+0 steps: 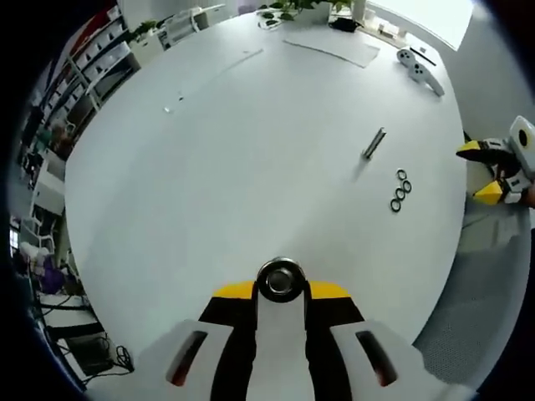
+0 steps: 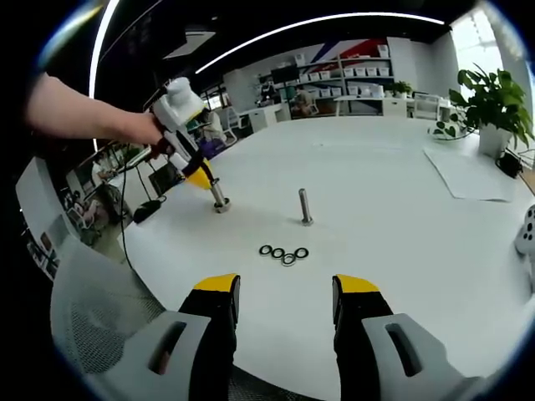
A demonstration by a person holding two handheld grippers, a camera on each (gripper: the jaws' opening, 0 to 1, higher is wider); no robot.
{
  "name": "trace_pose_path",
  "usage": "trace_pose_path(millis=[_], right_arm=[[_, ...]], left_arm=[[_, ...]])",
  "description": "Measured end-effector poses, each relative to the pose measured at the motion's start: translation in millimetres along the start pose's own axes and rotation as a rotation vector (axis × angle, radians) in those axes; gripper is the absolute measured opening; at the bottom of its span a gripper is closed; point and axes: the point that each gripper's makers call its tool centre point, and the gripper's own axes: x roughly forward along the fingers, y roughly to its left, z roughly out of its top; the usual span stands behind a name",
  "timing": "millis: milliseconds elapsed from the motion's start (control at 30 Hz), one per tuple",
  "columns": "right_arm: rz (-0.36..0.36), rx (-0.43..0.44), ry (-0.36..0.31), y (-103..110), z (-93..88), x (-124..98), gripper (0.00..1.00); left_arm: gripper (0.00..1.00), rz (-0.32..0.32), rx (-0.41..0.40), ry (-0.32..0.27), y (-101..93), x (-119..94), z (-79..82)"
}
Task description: Place the washer onto the threaded stud by aligning its center hole with the stud, sliding it down to the base, and recovering from edge contact or off-axis alignment until the washer reaches the visible bottom stop.
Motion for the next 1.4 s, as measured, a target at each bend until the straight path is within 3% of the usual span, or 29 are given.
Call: trace_pose_path(millis=[867, 1400], right_arm=[[-0.008, 0.000, 0.003, -2, -0.9, 0, 0.47], [-0.004, -0.001, 0.006, -1, -1.1, 1, 0.47]], left_arm=[[0.19, -0.013, 0.023, 0.084, -2.1, 33, -11.8], [0.20, -0.017, 0.033, 0.082, -1.1, 42, -15.3]])
